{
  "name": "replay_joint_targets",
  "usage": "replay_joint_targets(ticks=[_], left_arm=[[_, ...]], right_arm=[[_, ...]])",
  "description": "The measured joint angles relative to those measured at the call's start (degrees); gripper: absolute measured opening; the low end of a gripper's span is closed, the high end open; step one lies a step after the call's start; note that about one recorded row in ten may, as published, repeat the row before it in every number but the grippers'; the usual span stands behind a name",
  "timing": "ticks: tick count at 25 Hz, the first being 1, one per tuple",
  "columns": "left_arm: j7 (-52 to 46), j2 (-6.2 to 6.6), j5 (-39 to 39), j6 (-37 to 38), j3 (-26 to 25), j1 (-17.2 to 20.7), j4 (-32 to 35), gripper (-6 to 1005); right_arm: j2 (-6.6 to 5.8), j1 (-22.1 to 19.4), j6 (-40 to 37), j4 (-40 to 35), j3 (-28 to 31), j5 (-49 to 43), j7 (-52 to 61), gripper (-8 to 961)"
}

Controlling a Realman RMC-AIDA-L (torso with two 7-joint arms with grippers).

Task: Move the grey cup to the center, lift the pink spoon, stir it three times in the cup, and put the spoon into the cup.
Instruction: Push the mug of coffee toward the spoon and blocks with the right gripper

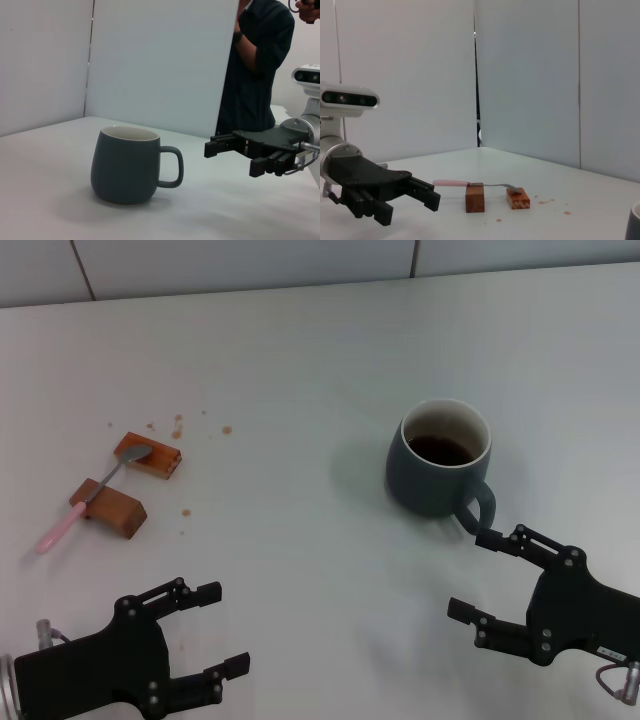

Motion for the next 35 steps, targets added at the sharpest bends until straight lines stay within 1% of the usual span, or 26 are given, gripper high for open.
replay_joint_targets(ticks=[8,11,13,16,19,21,26,27,29,35], left_arm=[[-0.01,0.00,0.04,0.00,0.00,0.00,0.00,811],[-0.01,0.00,0.06,0.00,0.00,0.00,0.00,811],[-0.01,0.00,0.06,0.00,0.00,0.00,0.00,811],[-0.01,0.00,0.10,0.01,0.00,0.00,0.00,811],[-0.01,0.00,0.13,0.01,0.00,0.03,0.00,811],[-0.01,-0.01,0.15,0.07,0.00,0.04,0.00,811],[-0.01,0.00,0.15,0.22,0.00,0.02,0.07,811],[0.00,-0.01,0.15,0.27,0.00,0.02,0.08,811],[0.01,-0.01,0.15,0.29,0.00,0.01,0.09,811],[0.10,-0.01,0.15,0.28,0.00,-0.11,0.13,811]], right_arm=[[0.00,0.00,-0.29,0.01,-0.13,0.04,-0.02,839],[0.00,-0.40,-1.62,0.11,1.08,1.77,-0.69,831],[0.00,-0.98,-1.94,0.51,3.43,4.47,-0.83,812],[0.16,-2.26,-3.56,4.05,9.48,10.95,-4.95,784],[0.17,-2.37,-5.67,13.17,15.26,18.77,-18.57,757],[0.12,-1.74,-5.27,16.88,17.51,21.70,-24.78,738],[0.21,0.80,-0.73,20.41,20.92,22.63,-29.72,498],[0.21,1.88,0.93,21.94,21.84,22.67,-31.94,455],[0.19,2.49,1.95,22.54,22.31,22.70,-32.39,368],[0.21,6.33,11.45,23.46,21.68,21.70,-33.10,131]])
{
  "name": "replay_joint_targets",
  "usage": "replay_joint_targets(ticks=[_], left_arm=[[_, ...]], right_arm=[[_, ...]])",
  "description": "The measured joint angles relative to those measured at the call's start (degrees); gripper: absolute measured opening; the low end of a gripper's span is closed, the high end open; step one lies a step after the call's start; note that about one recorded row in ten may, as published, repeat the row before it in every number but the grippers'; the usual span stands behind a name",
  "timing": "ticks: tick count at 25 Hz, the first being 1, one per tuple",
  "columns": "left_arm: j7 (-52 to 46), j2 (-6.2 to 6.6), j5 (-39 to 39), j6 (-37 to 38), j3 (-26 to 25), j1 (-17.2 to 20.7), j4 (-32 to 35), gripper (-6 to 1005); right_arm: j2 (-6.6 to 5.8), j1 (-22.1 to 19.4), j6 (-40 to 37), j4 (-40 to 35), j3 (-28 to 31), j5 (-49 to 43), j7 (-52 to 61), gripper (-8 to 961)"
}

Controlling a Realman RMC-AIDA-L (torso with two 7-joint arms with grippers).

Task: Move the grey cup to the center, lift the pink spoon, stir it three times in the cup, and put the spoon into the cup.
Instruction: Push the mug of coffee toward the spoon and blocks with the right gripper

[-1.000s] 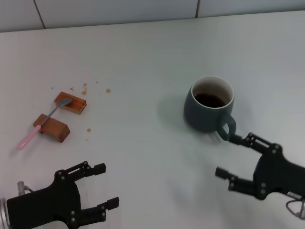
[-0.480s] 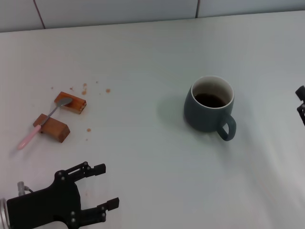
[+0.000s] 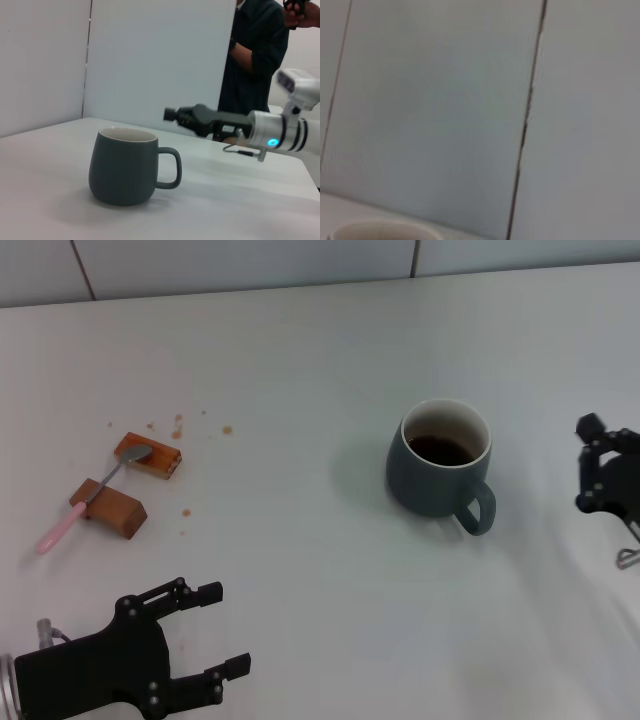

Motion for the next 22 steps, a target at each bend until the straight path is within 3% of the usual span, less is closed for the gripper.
replay_joint_targets(ticks=[2,10,22], left_arm=[[0.01,0.00,0.00,-0.01,0.00,-0.08,-0.02,811],[0.00,0.00,0.00,-0.13,0.00,-0.43,-0.11,811],[-0.07,0.00,0.00,-0.10,0.00,-0.68,-0.13,811]], right_arm=[[0.06,1.29,2.60,0.81,-0.02,-0.13,-0.38,56],[0.11,5.92,9.73,3.90,-0.04,-0.46,-1.01,-3],[0.20,11.47,12.20,9.77,0.26,-6.44,-1.01,-1]])
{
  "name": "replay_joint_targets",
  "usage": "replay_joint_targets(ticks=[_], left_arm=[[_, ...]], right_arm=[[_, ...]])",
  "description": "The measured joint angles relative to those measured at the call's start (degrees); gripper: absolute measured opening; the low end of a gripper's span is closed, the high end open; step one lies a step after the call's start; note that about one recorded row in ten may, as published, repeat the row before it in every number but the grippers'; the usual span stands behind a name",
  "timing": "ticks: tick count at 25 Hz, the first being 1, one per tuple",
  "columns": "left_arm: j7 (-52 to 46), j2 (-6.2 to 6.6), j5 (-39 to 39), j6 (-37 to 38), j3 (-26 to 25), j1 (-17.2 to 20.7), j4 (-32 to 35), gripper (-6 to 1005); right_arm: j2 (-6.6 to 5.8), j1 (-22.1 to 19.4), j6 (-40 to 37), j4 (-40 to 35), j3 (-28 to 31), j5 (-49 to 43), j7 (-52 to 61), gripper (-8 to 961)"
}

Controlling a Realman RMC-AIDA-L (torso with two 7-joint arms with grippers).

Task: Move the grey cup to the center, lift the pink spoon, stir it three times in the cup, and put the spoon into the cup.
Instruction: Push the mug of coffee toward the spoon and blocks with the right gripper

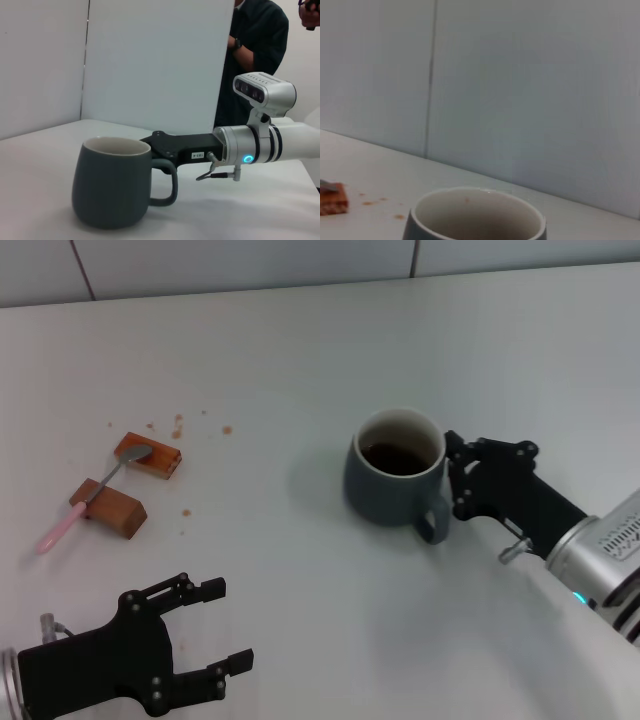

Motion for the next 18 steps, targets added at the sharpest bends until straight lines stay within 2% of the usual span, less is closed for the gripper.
replay_joint_targets(ticks=[18], left_arm=[[-0.04,-0.08,0.00,0.18,0.53,0.00,-0.09,810]], right_arm=[[0.23,9.16,5.14,6.81,1.17,-2.88,0.44,0]])
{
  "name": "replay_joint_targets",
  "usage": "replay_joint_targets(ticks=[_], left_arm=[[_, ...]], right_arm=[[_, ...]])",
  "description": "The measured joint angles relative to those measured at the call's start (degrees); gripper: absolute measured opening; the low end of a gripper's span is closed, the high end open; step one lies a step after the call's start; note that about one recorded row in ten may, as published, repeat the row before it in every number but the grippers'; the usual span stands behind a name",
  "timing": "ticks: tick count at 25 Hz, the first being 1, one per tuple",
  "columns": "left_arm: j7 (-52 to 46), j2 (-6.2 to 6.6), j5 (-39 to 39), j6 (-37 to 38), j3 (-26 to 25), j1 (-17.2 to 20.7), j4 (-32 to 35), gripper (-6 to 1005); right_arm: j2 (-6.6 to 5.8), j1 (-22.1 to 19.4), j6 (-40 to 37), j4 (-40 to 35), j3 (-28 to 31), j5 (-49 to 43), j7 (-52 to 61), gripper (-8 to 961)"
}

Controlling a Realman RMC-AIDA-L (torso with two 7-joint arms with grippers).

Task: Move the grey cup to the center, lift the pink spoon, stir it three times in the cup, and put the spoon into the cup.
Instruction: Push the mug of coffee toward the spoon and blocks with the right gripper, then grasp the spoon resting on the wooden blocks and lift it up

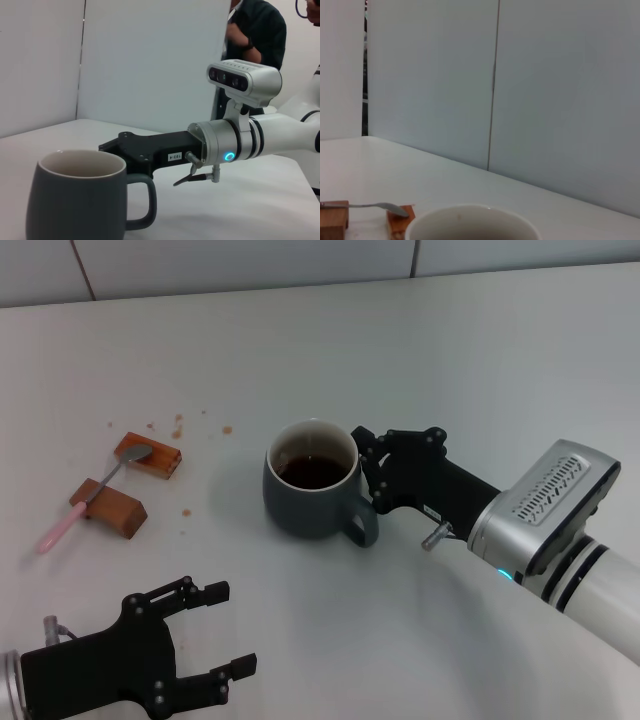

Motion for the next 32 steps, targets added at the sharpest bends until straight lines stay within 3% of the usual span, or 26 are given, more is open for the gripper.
replay_joint_targets(ticks=[4,8,13,17,22,23,26,31,32], left_arm=[[0.00,-0.01,0.00,0.01,0.00,0.00,0.00,810],[0.00,0.00,0.00,-0.02,0.00,0.01,0.00,810],[0.02,-0.01,-0.02,-0.24,-0.07,0.00,0.13,810],[0.49,-0.01,-0.30,-0.39,-0.38,-0.06,0.06,810],[0.53,-0.01,-0.44,-0.45,-0.34,-0.09,0.02,810],[0.49,0.00,-0.44,-0.45,-0.34,-0.09,0.02,810],[0.25,-0.01,-0.44,-0.33,-0.42,-0.08,0.00,810],[0.19,-0.13,-0.94,-0.04,-1.05,0.21,-0.10,810],[0.19,-0.13,-0.94,-0.04,-1.05,0.21,-0.10,810]], right_arm=[[-0.35,-2.12,-3.06,0.05,1.38,0.00,0.06,0],[-0.68,-8.70,-14.05,-1.96,0.67,-1.25,0.21,-1],[-0.72,-18.12,-29.40,-8.08,0.27,-12.90,0.23,-1],[-0.79,-22.27,-34.92,-12.07,0.25,-21.74,0.32,10],[-0.83,-24.09,-35.07,-13.77,0.16,-26.70,1.82,59],[-0.88,-23.63,-34.67,-14.80,0.17,-28.82,6.25,69],[-0.91,-22.93,-34.11,-17.26,0.16,-29.60,15.54,99],[-0.86,-22.85,-33.47,-18.86,0.41,-30.00,18.69,148],[-0.86,-22.85,-33.47,-18.86,0.41,-30.00,18.69,198]])
